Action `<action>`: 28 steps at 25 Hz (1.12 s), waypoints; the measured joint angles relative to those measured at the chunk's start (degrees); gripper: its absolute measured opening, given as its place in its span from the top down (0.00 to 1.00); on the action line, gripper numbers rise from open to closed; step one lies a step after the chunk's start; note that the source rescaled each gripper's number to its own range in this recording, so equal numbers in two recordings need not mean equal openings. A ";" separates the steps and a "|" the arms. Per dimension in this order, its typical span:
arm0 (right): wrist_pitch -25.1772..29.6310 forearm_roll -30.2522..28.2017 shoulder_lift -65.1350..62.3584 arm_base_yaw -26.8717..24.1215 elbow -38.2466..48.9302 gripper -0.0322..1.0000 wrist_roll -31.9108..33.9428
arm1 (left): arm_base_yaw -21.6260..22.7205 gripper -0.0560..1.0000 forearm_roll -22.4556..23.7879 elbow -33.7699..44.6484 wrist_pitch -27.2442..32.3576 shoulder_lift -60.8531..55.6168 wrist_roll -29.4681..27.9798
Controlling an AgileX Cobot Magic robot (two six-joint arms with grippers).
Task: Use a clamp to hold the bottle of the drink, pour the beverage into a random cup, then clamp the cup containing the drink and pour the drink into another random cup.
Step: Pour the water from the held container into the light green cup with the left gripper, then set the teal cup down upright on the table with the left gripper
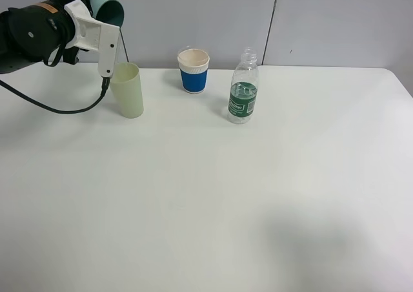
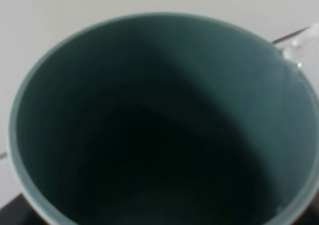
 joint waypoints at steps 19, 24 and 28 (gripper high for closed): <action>0.00 0.00 0.00 0.00 0.00 0.00 0.00 | 0.00 0.95 -8.01 0.00 8.14 0.00 0.00; 0.00 0.00 0.00 0.00 0.00 0.00 0.00 | 0.00 0.95 -12.57 0.00 16.86 -2.84 -13.62; 0.00 0.00 0.00 0.00 0.00 0.00 0.00 | 0.00 0.95 -10.77 0.41 21.64 -6.60 -26.49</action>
